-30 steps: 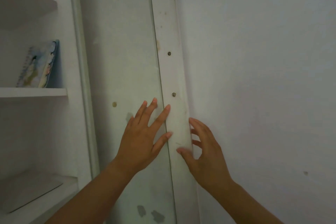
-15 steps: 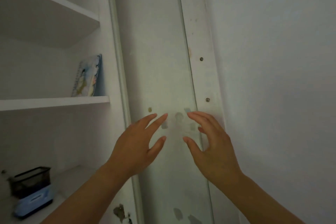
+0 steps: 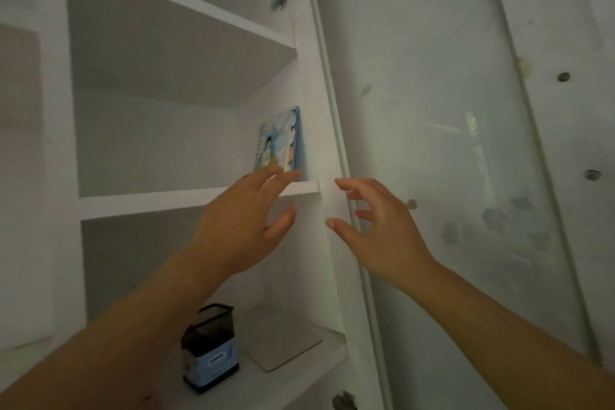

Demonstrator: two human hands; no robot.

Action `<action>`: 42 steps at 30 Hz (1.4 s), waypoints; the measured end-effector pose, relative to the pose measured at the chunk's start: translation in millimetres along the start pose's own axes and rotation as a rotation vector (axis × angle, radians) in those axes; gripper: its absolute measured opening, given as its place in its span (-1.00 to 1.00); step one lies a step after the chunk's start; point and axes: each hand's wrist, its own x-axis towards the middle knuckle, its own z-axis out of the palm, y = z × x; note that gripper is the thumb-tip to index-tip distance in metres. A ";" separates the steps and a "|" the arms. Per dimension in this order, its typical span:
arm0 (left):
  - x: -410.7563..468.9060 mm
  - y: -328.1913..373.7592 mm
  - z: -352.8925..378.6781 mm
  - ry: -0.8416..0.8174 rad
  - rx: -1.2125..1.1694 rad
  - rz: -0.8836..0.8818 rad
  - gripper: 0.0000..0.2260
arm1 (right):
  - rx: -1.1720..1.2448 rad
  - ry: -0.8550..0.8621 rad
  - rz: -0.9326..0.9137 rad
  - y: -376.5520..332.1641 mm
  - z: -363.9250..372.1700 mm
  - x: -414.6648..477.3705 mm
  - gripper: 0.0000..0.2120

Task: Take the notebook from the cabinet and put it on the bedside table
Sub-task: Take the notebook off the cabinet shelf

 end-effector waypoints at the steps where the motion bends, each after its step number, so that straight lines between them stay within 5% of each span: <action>1: 4.1 -8.6 -3.1 0.016 0.029 0.003 -0.51 | 0.005 0.006 -0.007 0.0 7.2 8.8 -0.53; 32: 129.7 -129.5 14.2 -0.098 0.018 -0.377 -0.55 | -0.086 0.022 -0.045 57.3 119.8 189.0 -0.43; 42: 124.8 -127.6 19.6 -0.078 0.071 -0.346 -0.56 | 0.002 0.014 -0.002 65.9 141.3 202.8 -0.36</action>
